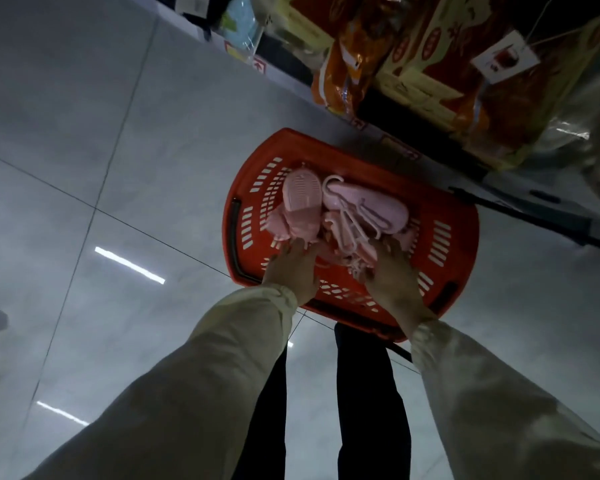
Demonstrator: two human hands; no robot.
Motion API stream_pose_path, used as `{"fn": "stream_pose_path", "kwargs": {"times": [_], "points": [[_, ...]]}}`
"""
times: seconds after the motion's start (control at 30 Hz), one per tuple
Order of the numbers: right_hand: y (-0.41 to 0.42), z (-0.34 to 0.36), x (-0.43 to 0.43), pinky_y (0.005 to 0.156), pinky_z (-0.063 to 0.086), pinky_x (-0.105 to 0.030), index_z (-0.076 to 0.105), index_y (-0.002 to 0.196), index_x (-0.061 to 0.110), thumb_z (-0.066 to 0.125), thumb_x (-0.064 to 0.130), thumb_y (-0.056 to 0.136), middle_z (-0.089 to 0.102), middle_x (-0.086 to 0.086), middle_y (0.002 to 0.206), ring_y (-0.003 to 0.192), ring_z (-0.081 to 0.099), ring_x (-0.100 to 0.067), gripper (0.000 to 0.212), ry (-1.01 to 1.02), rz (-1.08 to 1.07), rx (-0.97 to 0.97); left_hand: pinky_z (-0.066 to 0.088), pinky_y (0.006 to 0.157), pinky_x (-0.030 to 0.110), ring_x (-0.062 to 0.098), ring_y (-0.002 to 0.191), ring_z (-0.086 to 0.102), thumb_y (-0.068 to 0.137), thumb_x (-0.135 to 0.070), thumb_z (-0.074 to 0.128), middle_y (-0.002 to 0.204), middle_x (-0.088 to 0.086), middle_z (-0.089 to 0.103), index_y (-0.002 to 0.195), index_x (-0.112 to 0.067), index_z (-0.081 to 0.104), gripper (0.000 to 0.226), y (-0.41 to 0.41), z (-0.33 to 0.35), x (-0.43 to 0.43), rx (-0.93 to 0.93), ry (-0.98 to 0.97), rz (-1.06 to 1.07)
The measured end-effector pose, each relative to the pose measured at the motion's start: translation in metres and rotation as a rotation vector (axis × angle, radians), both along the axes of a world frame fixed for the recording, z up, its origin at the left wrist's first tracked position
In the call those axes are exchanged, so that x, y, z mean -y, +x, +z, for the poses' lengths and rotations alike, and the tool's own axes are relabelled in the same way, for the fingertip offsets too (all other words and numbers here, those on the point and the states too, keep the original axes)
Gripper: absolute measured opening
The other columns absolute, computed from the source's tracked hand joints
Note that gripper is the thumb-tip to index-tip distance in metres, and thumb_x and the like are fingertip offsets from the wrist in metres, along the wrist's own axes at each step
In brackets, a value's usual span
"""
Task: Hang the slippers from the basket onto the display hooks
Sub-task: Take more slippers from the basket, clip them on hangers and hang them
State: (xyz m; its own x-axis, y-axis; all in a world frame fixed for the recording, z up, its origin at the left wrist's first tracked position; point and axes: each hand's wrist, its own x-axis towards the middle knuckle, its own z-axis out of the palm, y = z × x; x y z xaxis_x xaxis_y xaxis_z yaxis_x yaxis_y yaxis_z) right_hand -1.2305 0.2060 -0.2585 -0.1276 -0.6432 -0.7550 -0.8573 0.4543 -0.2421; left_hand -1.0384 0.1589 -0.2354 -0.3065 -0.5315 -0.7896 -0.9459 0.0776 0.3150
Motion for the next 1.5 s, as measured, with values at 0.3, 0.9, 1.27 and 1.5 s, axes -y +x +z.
{"fn": "stream_pose_path", "kwargs": {"times": [0.3,0.9,1.27,1.5], "points": [[-0.002,-0.084,0.009,0.101,0.047,-0.045,0.061,0.122,0.03,0.066,0.026,0.088,0.022,0.001,0.158,0.132,0.047,-0.028,0.035,0.124,0.044,0.146,0.04,0.109,0.053,0.03,0.14,0.036,0.092,-0.034,0.062,0.156,0.005,0.03,0.148,-0.026,0.034,0.063,0.02,-0.029,-0.007,0.045,0.023,-0.097],[0.035,-0.048,-0.023,0.106,0.043,-0.04,0.06,0.127,0.016,0.062,0.006,0.086,0.042,-0.018,0.142,0.122,0.054,-0.03,0.042,-0.024,-0.035,0.19,0.041,0.104,0.047,0.036,0.135,0.04,0.098,-0.046,0.051,0.153,0.016,0.031,0.158,-0.02,0.009,0.078,0.001,-0.035,0.004,0.09,0.03,-0.084],[0.08,0.011,-0.079,0.096,0.045,-0.032,0.046,0.14,0.027,0.056,0.009,0.09,0.042,-0.013,0.144,0.119,0.051,-0.026,0.054,-0.278,-0.051,0.363,0.035,0.11,0.053,0.047,0.14,0.027,0.076,-0.083,0.037,0.155,0.026,0.023,0.152,-0.037,0.025,0.089,-0.023,-0.056,-0.006,0.042,0.116,0.099],[0.076,0.032,-0.102,0.098,0.048,-0.038,0.037,0.148,0.026,0.058,0.005,0.084,0.034,-0.014,0.153,0.115,0.052,-0.029,0.071,-0.3,0.149,0.462,0.037,0.112,0.045,0.034,0.134,0.037,0.063,-0.072,0.065,0.15,0.01,0.035,0.141,-0.026,0.047,0.093,-0.02,-0.057,-0.02,0.1,0.317,0.097]]}}
